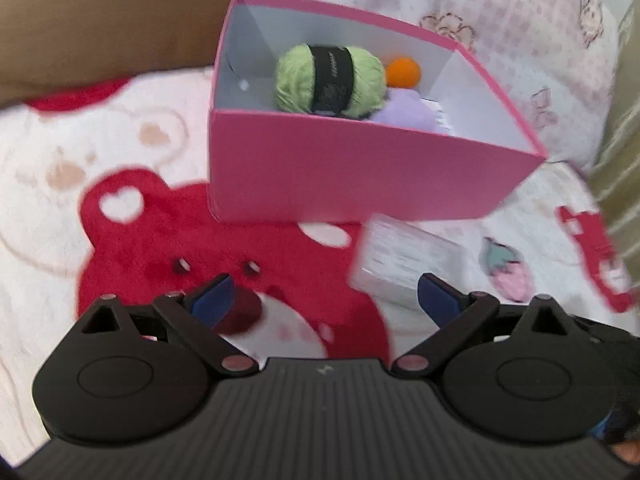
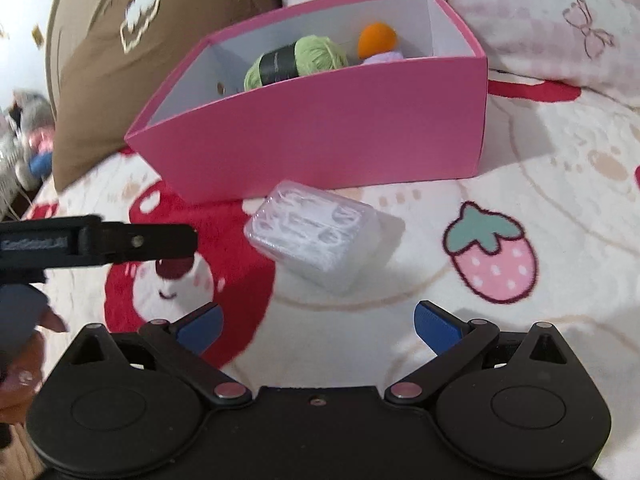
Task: Organize objects
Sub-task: 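Withdraw the left tool from the box toward the clear plastic case, then lower the left gripper around the clear plastic case and close it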
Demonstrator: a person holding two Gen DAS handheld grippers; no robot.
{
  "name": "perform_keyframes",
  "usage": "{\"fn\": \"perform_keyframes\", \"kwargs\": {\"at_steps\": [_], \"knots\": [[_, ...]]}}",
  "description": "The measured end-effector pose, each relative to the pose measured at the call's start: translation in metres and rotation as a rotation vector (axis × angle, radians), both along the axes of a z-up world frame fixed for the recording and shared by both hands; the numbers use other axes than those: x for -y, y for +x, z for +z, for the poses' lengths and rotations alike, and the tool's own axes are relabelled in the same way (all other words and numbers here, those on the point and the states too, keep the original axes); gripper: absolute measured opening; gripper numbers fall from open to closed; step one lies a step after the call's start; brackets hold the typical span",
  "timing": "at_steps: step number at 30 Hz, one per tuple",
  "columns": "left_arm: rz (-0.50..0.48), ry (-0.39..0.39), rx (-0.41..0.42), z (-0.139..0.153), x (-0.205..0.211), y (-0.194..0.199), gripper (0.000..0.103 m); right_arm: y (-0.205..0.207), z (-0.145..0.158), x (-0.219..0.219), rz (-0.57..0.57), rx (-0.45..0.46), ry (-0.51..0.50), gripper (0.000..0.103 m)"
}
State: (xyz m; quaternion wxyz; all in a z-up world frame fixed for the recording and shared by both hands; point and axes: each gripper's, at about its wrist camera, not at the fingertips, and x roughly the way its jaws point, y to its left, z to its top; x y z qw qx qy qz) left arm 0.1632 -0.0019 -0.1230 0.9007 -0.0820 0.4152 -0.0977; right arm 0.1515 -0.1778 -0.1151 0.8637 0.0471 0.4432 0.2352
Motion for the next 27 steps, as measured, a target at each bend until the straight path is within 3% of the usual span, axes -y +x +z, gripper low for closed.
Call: {"fn": "perform_keyframes", "kwargs": {"at_steps": [3, 7, 13, 16, 22, 27], "knots": [[0.011, 0.024, 0.05, -0.009, 0.0, 0.001, 0.099, -0.005, -0.019, -0.003, -0.021, 0.017, -0.005, 0.103], [0.008, -0.017, 0.017, -0.021, -0.005, 0.009, 0.098, -0.012, -0.026, -0.011, -0.007, 0.079, -0.062, 0.103], [-0.056, 0.016, 0.025, -0.027, 0.005, 0.007, 0.096, -0.022, -0.035, -0.028, 0.16, 0.142, -0.263, 0.103], [-0.097, 0.023, 0.028, -0.027, 0.011, 0.004, 0.096, -0.016, -0.033, -0.016, 0.123, 0.116, -0.183, 0.103], [-0.133, 0.032, 0.034, -0.024, 0.02, 0.009, 0.096, -0.018, -0.027, -0.006, 0.086, 0.113, -0.115, 0.103], [-0.137, -0.034, 0.016, -0.027, 0.02, 0.02, 0.096, -0.006, -0.02, 0.003, 0.034, 0.06, -0.039, 0.103]]}}
